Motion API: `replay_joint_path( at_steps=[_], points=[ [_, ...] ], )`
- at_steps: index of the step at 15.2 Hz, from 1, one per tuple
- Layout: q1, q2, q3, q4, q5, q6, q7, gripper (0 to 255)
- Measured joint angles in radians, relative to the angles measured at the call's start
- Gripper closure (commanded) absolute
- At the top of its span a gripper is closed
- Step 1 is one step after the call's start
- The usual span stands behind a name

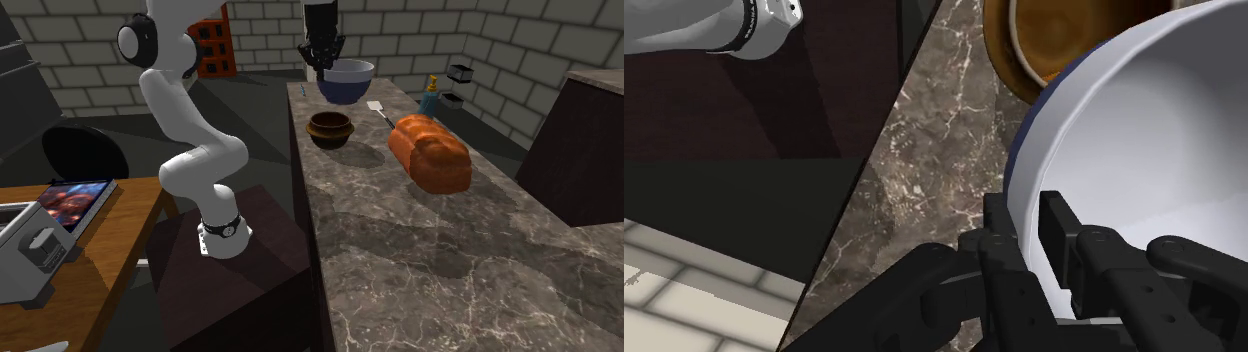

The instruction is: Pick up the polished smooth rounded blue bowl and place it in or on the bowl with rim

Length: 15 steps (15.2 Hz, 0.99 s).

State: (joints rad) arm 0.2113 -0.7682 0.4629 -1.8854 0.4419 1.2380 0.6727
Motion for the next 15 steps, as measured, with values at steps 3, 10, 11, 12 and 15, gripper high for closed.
replay_joint_path(
  at_steps=[3, 10, 11, 12, 15],
  points=[
    [0.015, -0.030, 0.042, 0.020, 0.044, -0.025, 0.071, 255],
    [0.043, -0.100, 0.087, -0.003, 0.108, -0.039, 0.149, 255],
    [0.046, -0.109, 0.090, -0.020, 0.112, -0.030, 0.148, 255],
    [0.048, -0.117, 0.092, -0.042, 0.114, -0.018, 0.142, 255],
    [0.057, -0.148, 0.100, -0.099, 0.125, 0.010, 0.134, 255]
  ],
)
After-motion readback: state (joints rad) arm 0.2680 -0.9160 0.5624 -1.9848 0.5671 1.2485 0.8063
